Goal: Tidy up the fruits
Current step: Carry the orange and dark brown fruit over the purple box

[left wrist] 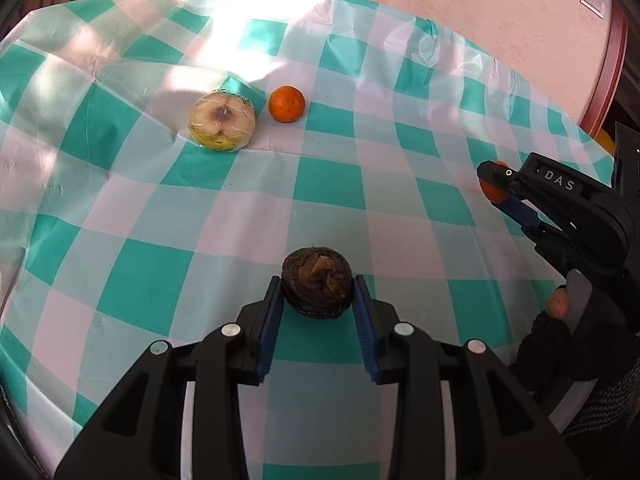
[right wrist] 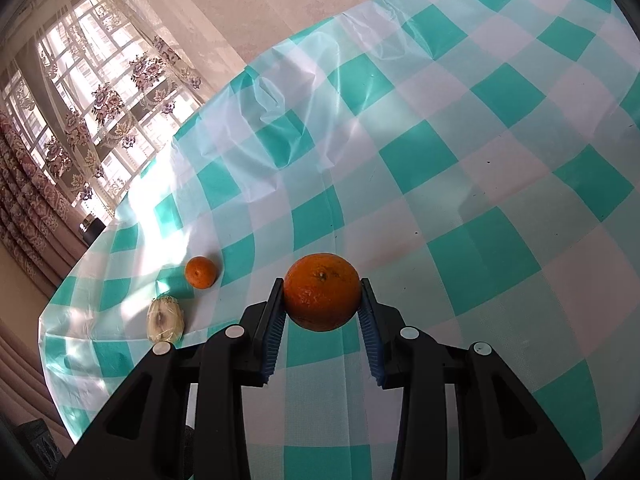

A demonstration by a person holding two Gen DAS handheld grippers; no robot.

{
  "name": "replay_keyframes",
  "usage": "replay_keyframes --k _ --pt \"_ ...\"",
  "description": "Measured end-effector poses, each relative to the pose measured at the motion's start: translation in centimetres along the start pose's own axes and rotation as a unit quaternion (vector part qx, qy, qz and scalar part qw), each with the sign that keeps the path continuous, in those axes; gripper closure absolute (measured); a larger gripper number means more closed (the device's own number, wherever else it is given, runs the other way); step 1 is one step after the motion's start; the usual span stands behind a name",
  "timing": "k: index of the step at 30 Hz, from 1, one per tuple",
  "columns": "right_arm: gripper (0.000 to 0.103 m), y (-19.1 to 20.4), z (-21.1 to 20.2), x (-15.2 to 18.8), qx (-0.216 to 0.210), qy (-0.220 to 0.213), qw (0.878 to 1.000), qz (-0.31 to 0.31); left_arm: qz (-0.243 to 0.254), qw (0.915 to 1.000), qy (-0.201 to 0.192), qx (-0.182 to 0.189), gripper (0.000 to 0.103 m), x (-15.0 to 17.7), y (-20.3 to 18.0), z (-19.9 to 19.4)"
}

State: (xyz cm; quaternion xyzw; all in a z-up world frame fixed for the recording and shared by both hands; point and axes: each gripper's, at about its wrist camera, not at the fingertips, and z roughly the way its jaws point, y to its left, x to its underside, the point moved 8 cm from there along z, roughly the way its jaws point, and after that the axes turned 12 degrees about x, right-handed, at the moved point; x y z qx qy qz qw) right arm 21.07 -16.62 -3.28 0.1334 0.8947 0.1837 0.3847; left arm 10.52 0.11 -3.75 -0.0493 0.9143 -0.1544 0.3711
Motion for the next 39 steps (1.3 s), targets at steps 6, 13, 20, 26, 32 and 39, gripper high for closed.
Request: replay_keyframes --k 6,13,20,26,32,39 --pt "0.067 0.4 0.4 0.3 0.002 0.013 1.0 -0.015 -0.024 0.9995 -0.001 0.023 0.068 0.1 0.5 0.0" --pt "0.067 1.9 -0.5 1.4 -0.016 0.016 0.998 -0.053 -0.026 0.9993 -0.01 0.023 0.068 0.3 0.5 -0.4" --pt "0.067 2.0 -4.3 5.4 -0.014 0.023 0.997 -0.072 -0.018 0.9991 -0.012 0.035 0.068 2.6 0.4 -2.8" --pt "0.067 1.4 -8.5 8.7 0.001 0.015 0.995 -0.103 -0.007 0.999 -0.014 0.043 0.068 4.6 0.3 -4.8" --pt "0.067 0.9 -11.7 12.3 0.026 0.026 0.989 -0.144 0.01 0.9988 -0.012 0.047 0.068 5.9 -0.2 -5.9" --pt "0.067 0.6 -14.4 14.7 0.048 0.025 0.98 -0.191 0.053 0.9979 -0.022 0.03 0.068 6.8 -1.3 -7.2"
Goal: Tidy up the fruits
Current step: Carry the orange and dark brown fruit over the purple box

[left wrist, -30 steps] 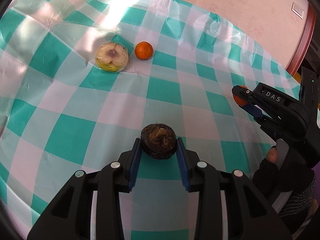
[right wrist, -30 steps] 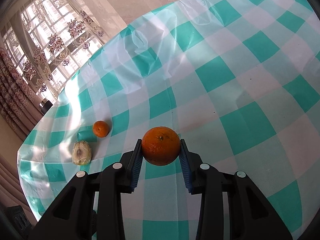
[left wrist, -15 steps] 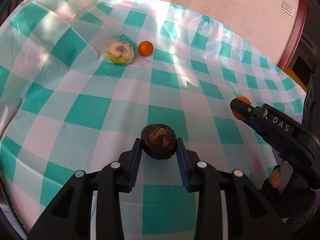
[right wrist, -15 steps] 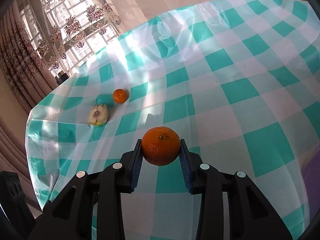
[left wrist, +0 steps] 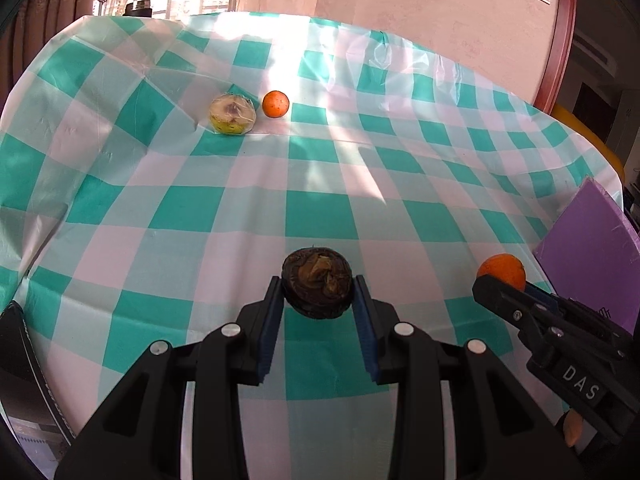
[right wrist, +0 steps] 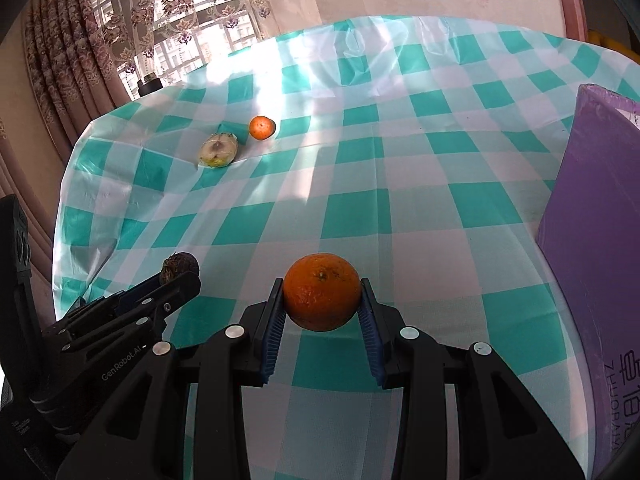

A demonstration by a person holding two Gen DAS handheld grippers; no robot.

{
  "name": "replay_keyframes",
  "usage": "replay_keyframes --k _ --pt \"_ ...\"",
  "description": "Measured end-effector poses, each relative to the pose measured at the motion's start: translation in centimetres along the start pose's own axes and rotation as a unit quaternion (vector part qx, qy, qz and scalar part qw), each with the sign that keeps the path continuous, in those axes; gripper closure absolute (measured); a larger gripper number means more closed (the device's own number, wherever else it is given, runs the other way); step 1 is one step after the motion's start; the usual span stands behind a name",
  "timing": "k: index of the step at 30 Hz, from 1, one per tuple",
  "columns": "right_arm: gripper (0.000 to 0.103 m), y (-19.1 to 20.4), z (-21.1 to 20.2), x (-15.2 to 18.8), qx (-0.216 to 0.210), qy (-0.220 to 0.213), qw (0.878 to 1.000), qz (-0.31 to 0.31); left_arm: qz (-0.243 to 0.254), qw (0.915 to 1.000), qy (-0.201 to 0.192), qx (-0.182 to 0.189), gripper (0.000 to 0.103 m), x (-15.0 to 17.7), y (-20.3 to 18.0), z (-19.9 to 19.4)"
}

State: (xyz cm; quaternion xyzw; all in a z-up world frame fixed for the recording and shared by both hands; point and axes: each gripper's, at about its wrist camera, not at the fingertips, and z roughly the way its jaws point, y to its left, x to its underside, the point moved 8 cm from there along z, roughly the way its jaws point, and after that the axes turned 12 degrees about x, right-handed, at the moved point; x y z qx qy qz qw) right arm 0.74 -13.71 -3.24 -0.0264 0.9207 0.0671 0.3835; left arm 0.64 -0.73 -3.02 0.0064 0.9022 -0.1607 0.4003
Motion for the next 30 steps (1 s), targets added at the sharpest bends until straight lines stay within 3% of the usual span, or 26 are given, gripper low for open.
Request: replay_keyframes --k 16,30 --pt "0.067 -1.5 -6.1 2.2 0.024 -0.002 0.999 -0.041 0.082 0.9964 0.013 -0.016 0.068 1.7 -3.8 -2.1" --pt "0.067 -8.3 -15.5 0.4 0.058 -0.102 0.993 0.014 0.165 0.9861 -0.014 0.008 0.068 0.7 -11.5 -5.1"
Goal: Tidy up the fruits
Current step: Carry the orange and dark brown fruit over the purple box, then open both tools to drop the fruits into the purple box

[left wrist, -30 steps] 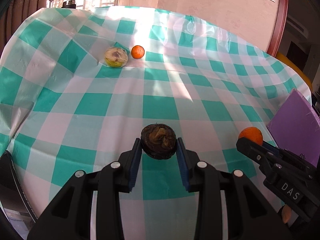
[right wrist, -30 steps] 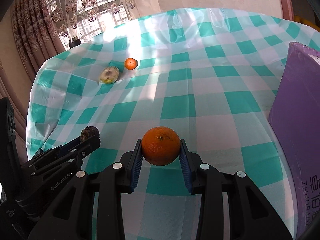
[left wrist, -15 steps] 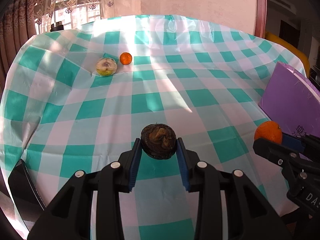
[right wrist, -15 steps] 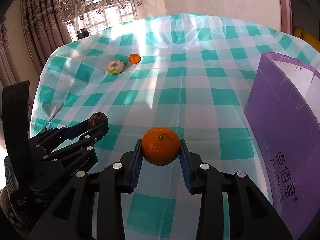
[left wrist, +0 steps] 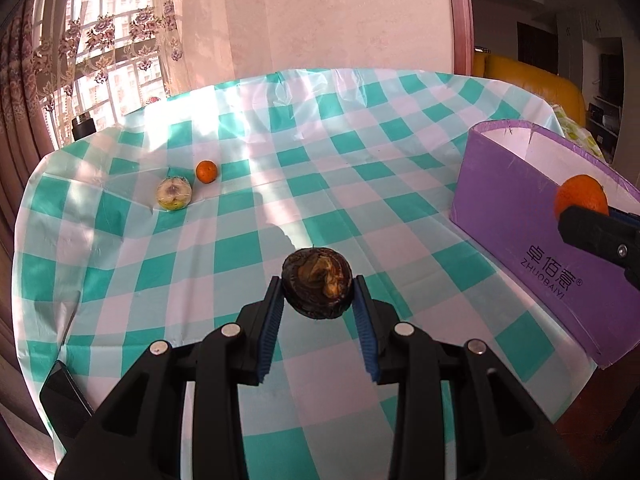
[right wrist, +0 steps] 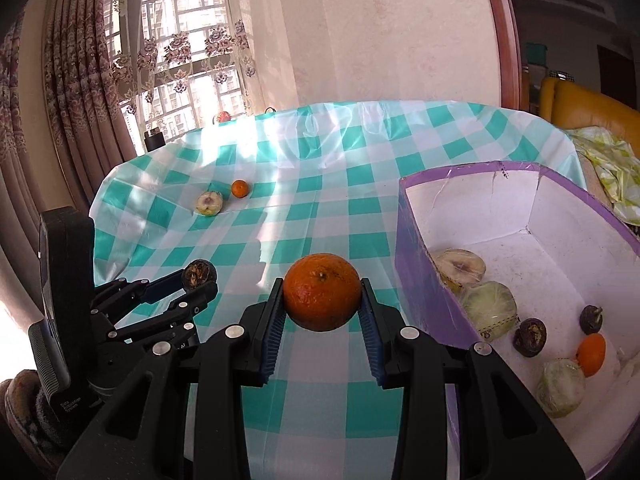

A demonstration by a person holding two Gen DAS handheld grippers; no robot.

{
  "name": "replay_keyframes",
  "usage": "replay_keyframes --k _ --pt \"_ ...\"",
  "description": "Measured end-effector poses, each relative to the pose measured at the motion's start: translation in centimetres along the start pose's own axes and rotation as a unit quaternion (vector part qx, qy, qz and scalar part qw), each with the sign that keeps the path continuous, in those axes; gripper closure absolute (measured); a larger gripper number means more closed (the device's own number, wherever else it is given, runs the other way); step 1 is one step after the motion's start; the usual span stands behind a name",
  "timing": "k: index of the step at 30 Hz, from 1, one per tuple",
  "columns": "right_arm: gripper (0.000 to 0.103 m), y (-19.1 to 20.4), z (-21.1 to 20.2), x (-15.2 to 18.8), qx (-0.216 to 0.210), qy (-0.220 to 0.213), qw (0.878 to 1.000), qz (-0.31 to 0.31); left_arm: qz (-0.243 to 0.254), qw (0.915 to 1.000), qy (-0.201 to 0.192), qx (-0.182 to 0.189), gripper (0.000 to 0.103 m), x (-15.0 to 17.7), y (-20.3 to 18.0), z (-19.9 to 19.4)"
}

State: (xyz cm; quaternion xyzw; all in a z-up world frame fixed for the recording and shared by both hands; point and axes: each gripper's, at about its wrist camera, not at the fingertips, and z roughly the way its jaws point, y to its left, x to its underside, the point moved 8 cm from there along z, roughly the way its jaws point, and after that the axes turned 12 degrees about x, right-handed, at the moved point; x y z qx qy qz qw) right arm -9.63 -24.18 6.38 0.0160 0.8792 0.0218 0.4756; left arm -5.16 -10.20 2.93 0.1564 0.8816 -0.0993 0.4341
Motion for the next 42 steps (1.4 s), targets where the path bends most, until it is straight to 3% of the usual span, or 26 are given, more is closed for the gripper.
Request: replay_keyframes --k 10,16,21,25,30,37,42 --pt "0.067 -10.0 -2.0 -1.5 0.062 -0.028 0.995 0.067 0.042 0.996 -0.02 0.077 0.068 -5.4 -8.2 -0.2" --pt "0.067 -16.0 -2.1 -1.3 0.125 -0.007 0.988 0.085 0.116 0.9833 -0.022 0.139 0.068 -9.0 -16.2 0.6" --pt "0.066 -19.9 -0.8 0.5 0.163 0.044 0.982 0.087 0.162 0.966 0.026 0.199 0.068 -9.9 -22.2 3.0" --pt "0.066 -21.0 0.7 2.2 0.183 0.091 0.977 0.059 0.178 0.9485 0.114 0.236 0.068 -8.9 -25.7 6.4" --pt "0.066 -21.4 1.9 3.2 0.189 0.124 0.974 0.023 0.194 0.9349 0.203 0.217 0.068 -7.9 -27.3 10.8" --pt "0.065 -20.8 3.5 3.4 0.183 0.151 0.971 -0.012 0.197 0.929 0.254 0.183 0.068 -8.1 -28.2 15.0" --pt "0.065 -20.4 3.8 3.4 0.179 0.155 0.971 -0.017 0.193 0.9266 0.267 0.181 0.067 -7.5 -28.5 16.1"
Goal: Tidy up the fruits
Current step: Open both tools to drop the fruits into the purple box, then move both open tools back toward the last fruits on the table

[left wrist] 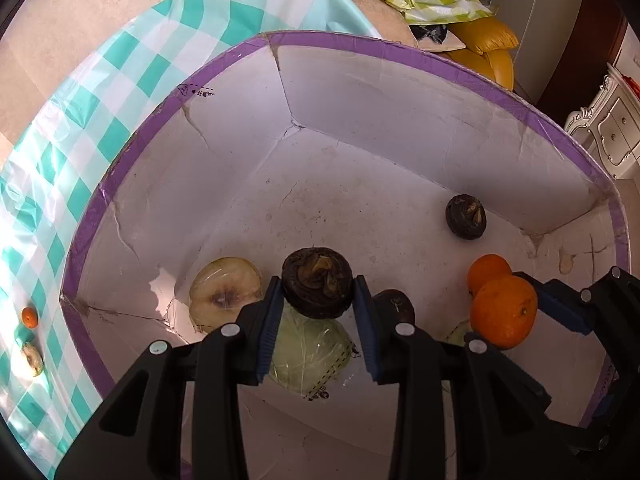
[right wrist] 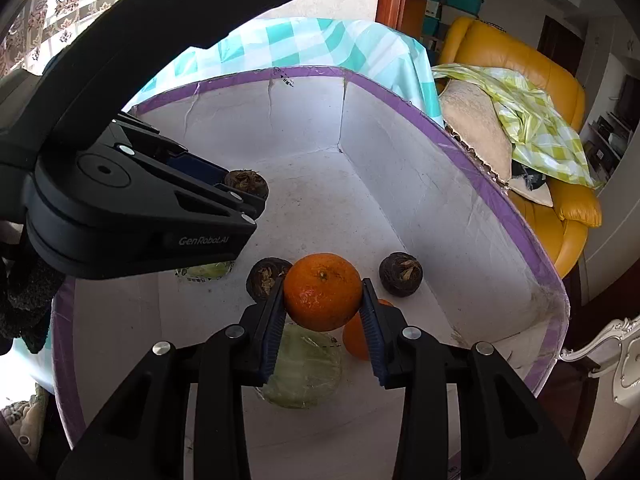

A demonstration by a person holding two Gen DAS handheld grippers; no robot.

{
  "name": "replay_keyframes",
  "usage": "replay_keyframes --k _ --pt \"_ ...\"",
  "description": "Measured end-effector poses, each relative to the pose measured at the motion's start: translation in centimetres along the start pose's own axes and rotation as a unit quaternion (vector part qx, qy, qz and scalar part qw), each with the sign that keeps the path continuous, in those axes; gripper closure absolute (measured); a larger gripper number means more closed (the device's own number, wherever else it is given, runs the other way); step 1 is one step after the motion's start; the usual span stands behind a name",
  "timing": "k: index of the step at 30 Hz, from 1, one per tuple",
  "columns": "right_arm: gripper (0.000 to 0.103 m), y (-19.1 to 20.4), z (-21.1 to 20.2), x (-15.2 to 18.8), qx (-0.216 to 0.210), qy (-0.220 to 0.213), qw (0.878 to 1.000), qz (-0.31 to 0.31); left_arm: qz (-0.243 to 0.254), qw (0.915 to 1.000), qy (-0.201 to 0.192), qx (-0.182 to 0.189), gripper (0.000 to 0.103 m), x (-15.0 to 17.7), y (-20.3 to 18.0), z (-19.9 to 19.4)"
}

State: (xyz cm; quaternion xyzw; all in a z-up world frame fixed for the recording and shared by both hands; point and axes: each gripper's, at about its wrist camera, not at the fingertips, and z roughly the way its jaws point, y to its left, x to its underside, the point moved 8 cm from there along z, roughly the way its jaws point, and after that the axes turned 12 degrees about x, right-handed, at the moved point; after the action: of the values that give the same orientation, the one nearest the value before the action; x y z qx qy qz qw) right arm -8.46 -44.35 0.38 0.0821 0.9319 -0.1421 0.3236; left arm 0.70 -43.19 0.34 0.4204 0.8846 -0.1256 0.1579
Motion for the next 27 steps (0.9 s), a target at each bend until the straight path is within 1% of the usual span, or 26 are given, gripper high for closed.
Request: replay_keyframes --k 2,3,4,5,6,7,8,12,14,15,18,19,21,23,25,27 --pt "0.064 -0.1 -0.1 0.0 -0.002 0.001 1.0 0.002 0.004 1.0 -0.001 -0.001 0.066 0.0 -0.1 0.0" --pt "0.063 -0.1 -0.1 -0.1 -0.001 0.001 1.0 0.004 0.002 1.0 -0.004 0.001 0.065 0.0 -0.1 -0.1" --pt "0.058 -0.1 -0.2 -0.2 0.002 0.0 1.0 0.004 -0.003 0.9999 -0.01 0.002 0.053 -0.1 0.0 -0.3" --pt "0.056 -0.1 -0.3 -0.2 0.004 -0.001 1.0 0.005 -0.009 0.9998 -0.019 0.006 0.04 -0.2 0.0 -0.6" --pt "0.05 -0.2 -0.5 -0.3 0.005 -0.003 1.0 0.007 -0.014 0.9993 -0.032 0.015 0.034 -0.5 0.0 -1.1" --pt "0.042 -0.3 -0.7 -0.4 0.007 -0.005 1.0 0.01 -0.018 0.9985 -0.045 0.027 0.026 -0.6 0.0 -1.6" --pt "0.039 -0.4 -1.0 -0.4 0.008 -0.008 1.0 0.011 -0.023 0.9974 -0.057 0.037 0.022 -0.8 0.0 -2.0" --pt "0.037 -0.6 -2.0 -0.6 0.02 -0.016 1.0 0.012 -0.05 0.9914 -0.103 0.064 0.021 -1.0 0.7 -4.5" --pt "0.031 -0.7 -3.0 -0.8 0.021 -0.028 0.999 0.013 -0.061 0.9861 -0.135 0.074 0.012 -0.8 1.3 -6.4" --pt "0.028 -0.6 -3.6 -0.9 0.02 -0.036 0.999 0.012 -0.067 0.9833 -0.153 0.071 0.011 -0.6 1.8 -7.5" --pt "0.024 -0.2 -5.7 -1.7 0.015 -0.065 0.998 0.017 -0.078 0.9733 -0.206 0.066 0.007 0.7 3.5 -11.2" --pt "0.02 0.1 -6.5 -2.0 0.012 -0.076 0.997 0.019 -0.085 0.969 -0.225 0.058 0.003 1.3 4.3 -12.5" --pt "0.016 0.9 -8.1 -2.8 0.005 -0.1 0.995 0.024 -0.102 0.9581 -0.265 0.038 0.002 3.1 6.3 -15.3" --pt "0.016 2.3 -9.6 -3.6 -0.01 -0.123 0.992 0.026 -0.121 0.947 -0.297 0.014 0.002 5.4 8.5 -17.5" --pt "0.016 4.2 -11.0 -4.2 -0.03 -0.144 0.989 0.024 -0.142 0.938 -0.316 -0.01 0.002 8.1 11.1 -18.9" --pt "0.016 6.8 -12.3 -4.8 -0.056 -0.166 0.984 0.017 -0.165 0.9326 -0.318 -0.042 0.002 11.0 13.6 -19.2"
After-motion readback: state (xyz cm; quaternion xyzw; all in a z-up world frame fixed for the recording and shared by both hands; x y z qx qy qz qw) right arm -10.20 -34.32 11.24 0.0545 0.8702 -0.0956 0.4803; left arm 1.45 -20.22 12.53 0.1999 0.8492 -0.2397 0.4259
